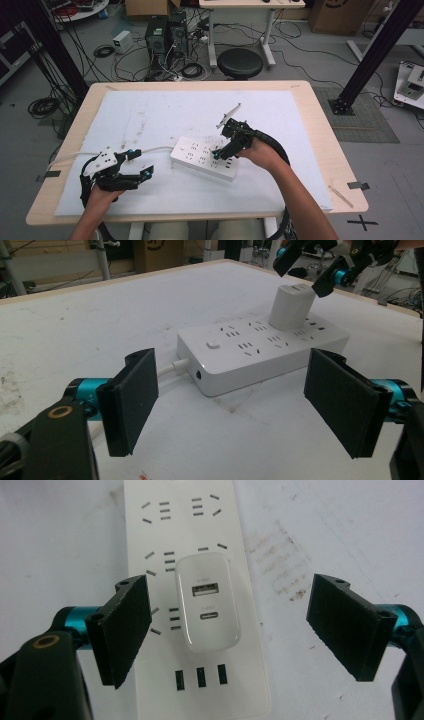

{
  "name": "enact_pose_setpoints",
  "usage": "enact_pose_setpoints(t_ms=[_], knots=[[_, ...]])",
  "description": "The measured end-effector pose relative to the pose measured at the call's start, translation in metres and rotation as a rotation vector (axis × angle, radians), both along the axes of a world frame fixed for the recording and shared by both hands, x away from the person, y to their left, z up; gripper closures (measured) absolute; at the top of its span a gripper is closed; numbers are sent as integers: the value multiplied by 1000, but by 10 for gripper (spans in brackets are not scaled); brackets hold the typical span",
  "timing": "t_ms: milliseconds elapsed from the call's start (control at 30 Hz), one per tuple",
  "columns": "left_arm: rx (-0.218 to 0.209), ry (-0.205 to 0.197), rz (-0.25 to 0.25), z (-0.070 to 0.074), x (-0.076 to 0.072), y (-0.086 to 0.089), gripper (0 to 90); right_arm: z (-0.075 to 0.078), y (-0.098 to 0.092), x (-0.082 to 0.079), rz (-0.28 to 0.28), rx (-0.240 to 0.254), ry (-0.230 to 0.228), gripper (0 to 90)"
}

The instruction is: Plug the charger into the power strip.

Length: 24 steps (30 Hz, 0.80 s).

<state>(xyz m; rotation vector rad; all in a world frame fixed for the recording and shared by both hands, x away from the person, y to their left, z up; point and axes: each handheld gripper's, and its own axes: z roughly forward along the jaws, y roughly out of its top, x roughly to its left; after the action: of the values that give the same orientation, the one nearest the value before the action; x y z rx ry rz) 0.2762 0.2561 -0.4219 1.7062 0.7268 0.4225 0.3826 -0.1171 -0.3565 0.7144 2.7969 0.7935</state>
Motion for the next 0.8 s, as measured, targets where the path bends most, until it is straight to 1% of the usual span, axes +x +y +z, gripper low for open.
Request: enact_pose_setpoints(t_ms=[33, 67, 200, 233, 333, 400, 500, 533, 633, 700, 800], knots=[[0, 0, 0, 0, 0, 0, 217, 0, 0, 0, 0, 0, 0, 183], [-1, -1, -2, 0, 0, 0, 217, 1, -4, -4, -8, 18, -16, 183], [2, -4, -5, 0, 0, 1, 216, 3, -10, -8, -11, 42, -19, 183], [6, -3, -5, 0, 0, 1, 217, 4, -11, -9, -18, 43, -21, 183], [-2, -7, 0, 0, 0, 3, 217, 5, -19, -13, -33, 51, -33, 183], [-10, -6, 5, -1, -1, 3, 217, 6, -24, -15, -36, 60, -35, 183], [-9, -6, 7, -1, -2, 5, 213, 9, -32, -20, -43, 71, -54, 183], [-9, -6, 7, -1, -2, 5, 213, 9, -32, -20, -43, 71, -54, 183], [-8, -8, 7, 0, -3, 6, 213, 12, -44, -27, -59, 78, -69, 183], [0, -10, 6, 1, -3, 8, 213, 13, -51, -31, -73, 92, -76, 183], [-7, -22, 13, 3, -2, 9, 213, 13, -62, -35, -88, 111, -83, 183]])
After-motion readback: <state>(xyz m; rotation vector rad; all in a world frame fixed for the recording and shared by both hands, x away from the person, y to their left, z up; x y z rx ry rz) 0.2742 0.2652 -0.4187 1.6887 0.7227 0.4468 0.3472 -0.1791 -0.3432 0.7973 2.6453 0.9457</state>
